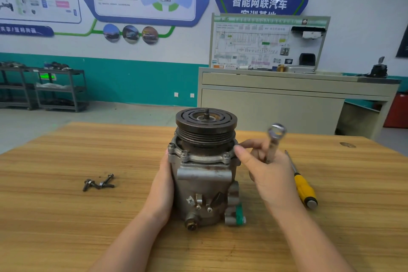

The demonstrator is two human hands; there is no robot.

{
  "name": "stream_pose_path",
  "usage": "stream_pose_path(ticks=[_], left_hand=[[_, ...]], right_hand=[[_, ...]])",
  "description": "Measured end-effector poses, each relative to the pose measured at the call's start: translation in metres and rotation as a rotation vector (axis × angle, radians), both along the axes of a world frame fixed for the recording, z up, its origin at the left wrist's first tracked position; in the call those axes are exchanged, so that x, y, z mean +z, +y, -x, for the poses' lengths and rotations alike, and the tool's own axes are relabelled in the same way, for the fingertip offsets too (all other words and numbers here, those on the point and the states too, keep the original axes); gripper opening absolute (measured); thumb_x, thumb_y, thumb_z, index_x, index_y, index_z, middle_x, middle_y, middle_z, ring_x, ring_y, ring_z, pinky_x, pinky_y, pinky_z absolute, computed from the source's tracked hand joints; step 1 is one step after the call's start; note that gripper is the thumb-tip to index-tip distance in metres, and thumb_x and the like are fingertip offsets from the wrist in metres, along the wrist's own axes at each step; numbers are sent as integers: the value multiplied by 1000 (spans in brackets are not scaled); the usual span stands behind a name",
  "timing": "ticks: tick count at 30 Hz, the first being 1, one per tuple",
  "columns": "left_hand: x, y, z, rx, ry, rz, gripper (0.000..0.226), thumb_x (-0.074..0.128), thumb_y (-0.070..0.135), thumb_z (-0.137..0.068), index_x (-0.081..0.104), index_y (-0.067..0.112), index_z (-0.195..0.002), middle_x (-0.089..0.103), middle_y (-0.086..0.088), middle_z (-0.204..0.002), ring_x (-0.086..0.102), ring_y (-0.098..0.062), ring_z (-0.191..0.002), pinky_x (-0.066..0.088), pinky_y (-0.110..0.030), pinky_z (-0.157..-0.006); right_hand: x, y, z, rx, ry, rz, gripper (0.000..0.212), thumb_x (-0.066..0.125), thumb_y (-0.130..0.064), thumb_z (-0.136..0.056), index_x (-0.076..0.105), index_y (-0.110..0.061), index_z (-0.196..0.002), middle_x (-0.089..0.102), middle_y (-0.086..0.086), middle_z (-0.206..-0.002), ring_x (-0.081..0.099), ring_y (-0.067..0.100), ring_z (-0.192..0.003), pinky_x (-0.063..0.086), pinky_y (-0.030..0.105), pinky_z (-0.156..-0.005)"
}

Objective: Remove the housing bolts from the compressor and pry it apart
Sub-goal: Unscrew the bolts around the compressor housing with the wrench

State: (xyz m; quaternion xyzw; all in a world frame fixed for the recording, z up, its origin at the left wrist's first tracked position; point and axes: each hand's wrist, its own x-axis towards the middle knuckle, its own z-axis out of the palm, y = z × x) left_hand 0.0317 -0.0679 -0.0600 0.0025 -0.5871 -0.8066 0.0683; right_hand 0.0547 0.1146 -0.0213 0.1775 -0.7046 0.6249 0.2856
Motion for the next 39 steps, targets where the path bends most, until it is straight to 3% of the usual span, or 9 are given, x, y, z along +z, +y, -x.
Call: stream_pose_path(ticks=[5, 9, 15, 20, 24, 28, 32, 35, 39], left_hand=[[2, 3, -5, 44, 52, 26, 50, 32, 49, -100, 77, 26, -96, 75, 3, -100, 68, -13, -99, 48, -35, -93], [6, 4, -18, 459, 386, 153, 20, 39, 32, -103, 57, 31, -111, 63, 23, -104, 55, 12, -99, 43, -12, -86], [44, 9, -58, 431, 903, 516, 13, 55, 30, -89, 55, 35, -101, 60, 10, -89, 58, -5, -83, 46, -14, -74], [72, 18, -84, -39, 676, 551, 42, 74, 45, -75, 63, 40, -115, 70, 20, -107, 65, -1, -99, 54, -22, -86], [76, 10, -98, -84, 665, 536, 35, 72, 28, -69, 71, 42, -101, 72, 23, -99, 66, 5, -97, 52, -16, -86], [68, -25, -88, 179, 601, 703, 37, 78, 15, -78, 72, 48, -93, 71, 29, -85, 67, 9, -81, 49, -5, -71], [44, -102, -29, 653, 151, 961, 18, 64, 12, -91, 74, 25, -100, 75, -1, -90, 67, -15, -73, 50, -23, -60], [9, -150, -2, 721, -196, 1247, 25, 55, 8, -94, 72, 15, -110, 71, -19, -104, 64, -37, -93, 47, -34, -72], [-17, -161, 9, 705, -321, 1280, 28, 54, 11, -94, 71, 19, -115, 69, -18, -111, 62, -38, -102, 47, -37, -78]], right_hand=[[1, -1, -2, 40, 13, 25, 6, 65, -33, -87, 70, -32, -88, 53, -15, -51, 48, -2, -46, 36, 6, -46], [3, -4, -3, 17, 15, 12, 9, 69, -39, -75, 71, -38, -83, 59, -12, -55, 52, -2, -51, 42, 8, -51], [31, -3, -13, -74, 69, 22, 16, 65, -40, -73, 68, -25, -71, 55, -21, -47, 52, -4, -46, 36, 5, -46], [47, -16, -52, 132, -13, -106, 7, 69, -37, -67, 73, -32, -65, 59, -16, -47, 55, -4, -44, 35, 2, -42], [47, -22, -65, 253, -266, -106, 12, 70, -29, -71, 75, -23, -62, 56, -9, -42, 53, 0, -37, 35, 6, -36], [50, -18, -65, 333, -425, 50, 48, 58, -58, -72, 75, -15, -86, 35, -8, -49, 29, 5, -42, 26, 18, -40], [58, -18, -58, 465, -195, 474, 37, 40, -40, -88, 64, -13, -97, 45, -4, -62, 41, 8, -57, 33, 27, -60], [57, -26, -56, 377, 165, 696, 19, 41, -23, -91, 57, -20, -82, 48, -4, -64, 45, 9, -60, 40, 26, -66], [50, -40, -47, 229, 495, 759, 22, 37, -23, -98, 44, -18, -77, 38, -4, -57, 34, 13, -56, 37, 27, -63]])
